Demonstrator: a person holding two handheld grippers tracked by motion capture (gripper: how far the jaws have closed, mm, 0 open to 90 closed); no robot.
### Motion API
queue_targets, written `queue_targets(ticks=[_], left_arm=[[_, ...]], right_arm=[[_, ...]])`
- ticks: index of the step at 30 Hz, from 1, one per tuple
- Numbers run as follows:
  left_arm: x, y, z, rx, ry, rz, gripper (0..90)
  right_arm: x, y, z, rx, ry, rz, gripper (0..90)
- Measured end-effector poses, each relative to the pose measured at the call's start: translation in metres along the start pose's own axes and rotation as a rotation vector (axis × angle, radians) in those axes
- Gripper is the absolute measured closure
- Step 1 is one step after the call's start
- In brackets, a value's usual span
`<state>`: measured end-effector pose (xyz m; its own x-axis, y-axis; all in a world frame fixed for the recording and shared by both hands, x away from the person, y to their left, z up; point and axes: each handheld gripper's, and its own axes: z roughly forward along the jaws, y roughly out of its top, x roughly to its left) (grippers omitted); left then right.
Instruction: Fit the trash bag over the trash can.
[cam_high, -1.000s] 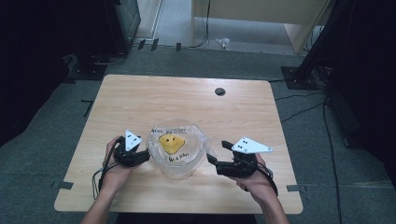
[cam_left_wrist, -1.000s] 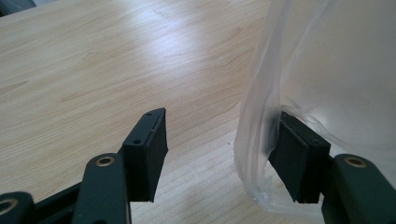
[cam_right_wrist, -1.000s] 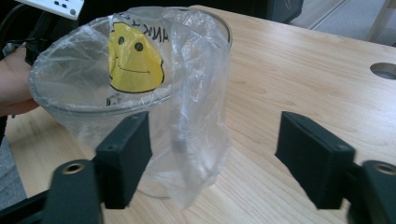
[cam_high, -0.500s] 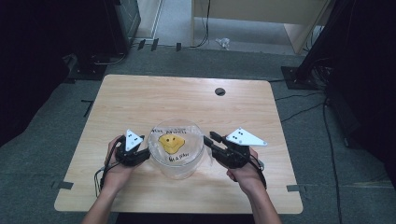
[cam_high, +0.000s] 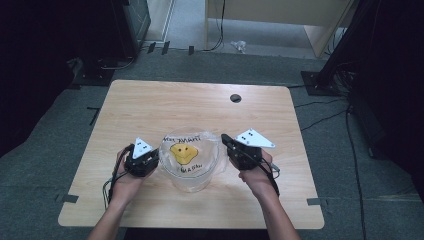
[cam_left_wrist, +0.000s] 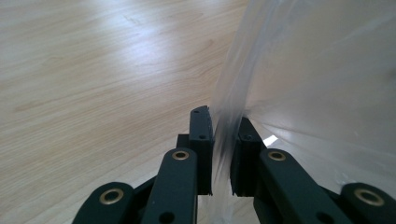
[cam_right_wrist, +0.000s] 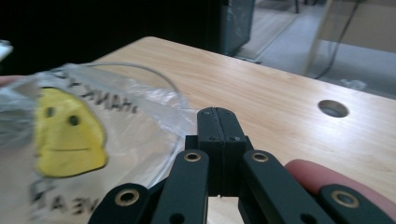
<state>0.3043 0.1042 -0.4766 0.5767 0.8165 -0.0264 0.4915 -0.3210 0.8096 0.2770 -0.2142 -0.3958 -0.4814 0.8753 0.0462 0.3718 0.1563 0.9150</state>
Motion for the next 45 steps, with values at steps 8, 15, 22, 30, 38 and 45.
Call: queue_targets(ticks=[8,15,22,30,38,45], left_arm=[[0.001,-0.003,0.013,0.065,-0.027,-0.025,84.9],[-0.003,-0.003,0.020,0.115,-0.032,-0.024,85.1],[-0.003,-0.013,0.026,0.181,-0.026,-0.021,84.4],[0.000,-0.020,0.023,0.175,0.036,-0.016,83.3],[-0.001,-0.024,0.021,0.150,0.100,0.017,81.7],[0.004,-0.026,0.008,0.103,0.041,-0.050,48.8]], right_arm=[[-0.008,-0.005,0.039,0.070,-0.025,0.031,90.0],[-0.017,-0.015,0.064,0.159,0.007,0.100,90.0],[-0.018,-0.038,0.081,0.242,-0.019,0.120,90.0],[-0.030,-0.077,0.095,0.322,-0.074,0.174,90.0],[-0.050,-0.090,0.089,0.309,-0.108,0.227,88.9],[-0.050,-0.088,0.065,0.231,0.010,0.227,57.9]])
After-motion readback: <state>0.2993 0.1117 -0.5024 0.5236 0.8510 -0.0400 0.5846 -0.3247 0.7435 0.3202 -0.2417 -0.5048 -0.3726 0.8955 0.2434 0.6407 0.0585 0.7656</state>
